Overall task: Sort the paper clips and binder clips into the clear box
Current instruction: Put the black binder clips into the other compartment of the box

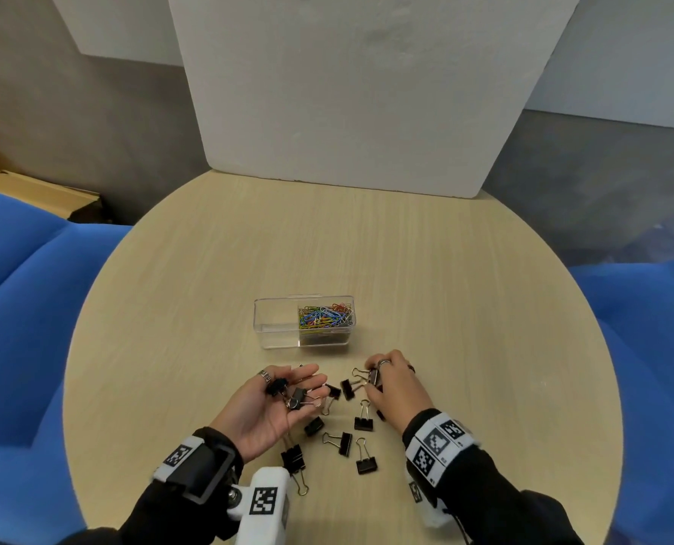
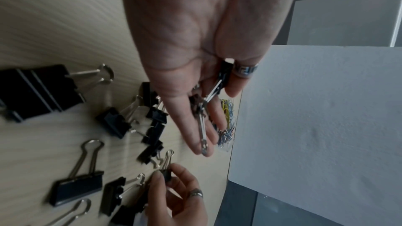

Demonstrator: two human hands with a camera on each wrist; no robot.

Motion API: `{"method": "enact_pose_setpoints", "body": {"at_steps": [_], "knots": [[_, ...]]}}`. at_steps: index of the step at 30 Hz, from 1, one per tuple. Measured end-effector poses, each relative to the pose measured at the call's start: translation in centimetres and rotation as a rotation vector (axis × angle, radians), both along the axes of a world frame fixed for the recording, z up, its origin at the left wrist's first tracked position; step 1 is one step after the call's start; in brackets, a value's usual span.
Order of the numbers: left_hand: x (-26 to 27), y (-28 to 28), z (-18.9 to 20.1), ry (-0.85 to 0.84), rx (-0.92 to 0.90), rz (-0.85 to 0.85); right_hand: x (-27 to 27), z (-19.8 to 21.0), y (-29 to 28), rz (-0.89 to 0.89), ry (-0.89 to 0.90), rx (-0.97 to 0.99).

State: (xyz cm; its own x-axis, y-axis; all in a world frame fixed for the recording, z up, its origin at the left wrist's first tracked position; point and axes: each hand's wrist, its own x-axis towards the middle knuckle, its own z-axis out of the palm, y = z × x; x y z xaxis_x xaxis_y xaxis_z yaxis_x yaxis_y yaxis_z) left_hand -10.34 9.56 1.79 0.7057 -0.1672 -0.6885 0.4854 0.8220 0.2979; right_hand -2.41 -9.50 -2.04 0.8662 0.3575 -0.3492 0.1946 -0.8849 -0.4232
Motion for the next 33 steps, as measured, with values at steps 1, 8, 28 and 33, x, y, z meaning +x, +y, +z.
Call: {"method": "enact_pose_setpoints", "body": {"at_steps": [1,8,28,33], "knots": [[0.0,0.1,0.0,0.006,0.002,0.002,0.1,0.1,-0.1,-0.012,0.023,-0.006],[0.2,0.7,-0.7,0.051,0.063,0.010,-0.9,3.5,1.1,0.061,-0.149,0.124],[3.6,3.0,3.1,-0.088,0.139,0.165,4.1,5.4,6.2,0.269,-0.209,-0.112],[5.0,3.7,3.1,-0.019,0.166,0.246,4.4,5.6,6.0,0.292,-0.248,-0.131]]}}
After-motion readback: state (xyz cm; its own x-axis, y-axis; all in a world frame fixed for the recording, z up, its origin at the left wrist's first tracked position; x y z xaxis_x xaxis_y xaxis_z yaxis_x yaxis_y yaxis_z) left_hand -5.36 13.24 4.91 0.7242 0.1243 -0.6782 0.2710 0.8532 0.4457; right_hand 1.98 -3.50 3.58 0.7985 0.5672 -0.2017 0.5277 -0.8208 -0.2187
